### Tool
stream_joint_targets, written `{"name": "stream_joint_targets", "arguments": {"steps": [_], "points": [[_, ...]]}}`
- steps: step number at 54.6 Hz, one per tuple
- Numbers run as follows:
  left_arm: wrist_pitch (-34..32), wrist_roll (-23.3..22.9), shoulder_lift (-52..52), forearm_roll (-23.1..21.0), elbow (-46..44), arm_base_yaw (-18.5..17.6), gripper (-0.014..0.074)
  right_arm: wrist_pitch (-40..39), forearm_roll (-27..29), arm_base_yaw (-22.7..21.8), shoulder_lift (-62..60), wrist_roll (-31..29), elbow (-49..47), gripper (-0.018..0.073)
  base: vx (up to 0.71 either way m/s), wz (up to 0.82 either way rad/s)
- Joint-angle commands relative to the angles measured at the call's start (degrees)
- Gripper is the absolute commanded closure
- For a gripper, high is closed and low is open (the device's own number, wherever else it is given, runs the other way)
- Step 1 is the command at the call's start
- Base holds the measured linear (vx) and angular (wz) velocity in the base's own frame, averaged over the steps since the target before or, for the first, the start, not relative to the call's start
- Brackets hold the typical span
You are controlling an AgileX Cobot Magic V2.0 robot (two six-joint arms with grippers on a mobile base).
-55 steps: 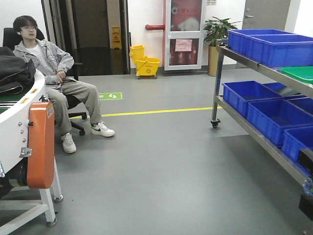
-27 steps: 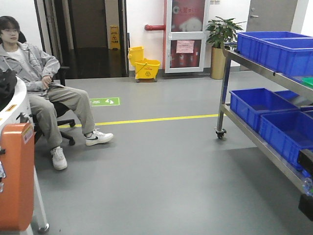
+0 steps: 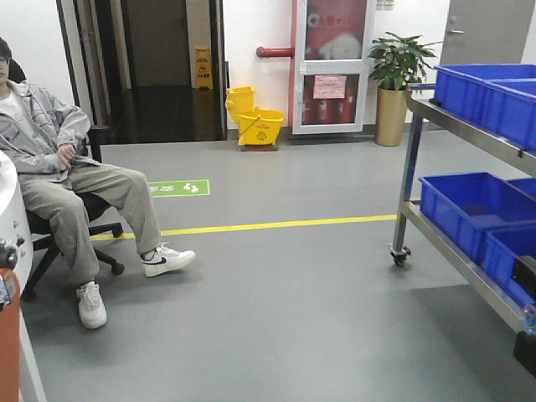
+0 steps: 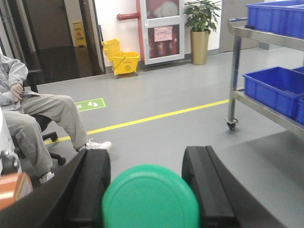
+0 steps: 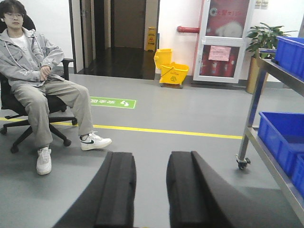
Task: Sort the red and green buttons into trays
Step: 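Drive the base up to the table with green and red trays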
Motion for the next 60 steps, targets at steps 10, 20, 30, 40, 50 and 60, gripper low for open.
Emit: {"name": "stream_joint_targets", "arguments": {"steps": [10, 20, 30, 40, 50, 60], "points": [[-5.06, -0.45, -0.19, -0.67, -2.26, -0.39, 0.0603, -3.77, -0.25, 0.14, -0.31, -0.32, -2.13, 0.0568, 0.53, 0.08], [-5.06, -0.45, -0.19, -0.67, -2.26, -0.39, 0.0603, -3.77, -0.25, 0.14, -0.31, -0.32, -2.13, 0.0568, 0.53, 0.04], [-5.06, -0.45, -0.19, -0.67, -2.26, -0.39, 0.0603, -3.64, -0.25, 0.14, -0.31, -0.32, -2.13, 0.0568, 0.51, -0.08], [-5.06, -0.45, -0.19, -0.67, -2.26, -0.39, 0.0603, -3.58, -0.25, 0.14, -0.31, -0.32, -2.13, 0.0568, 0.47, -0.25], [-5.06, -0.45, -0.19, -0.67, -2.26, -0.39, 0.0603, -3.58, -0.25, 0.14, -0.31, -0.32, -2.13, 0.0568, 0.44, -0.42], [-5.06, -0.45, -0.19, -0.67, -2.26, -0.39, 0.0603, -3.58, -0.25, 0.14, -0.31, -0.32, -2.13, 0.0568, 0.41, -0.57]]}}
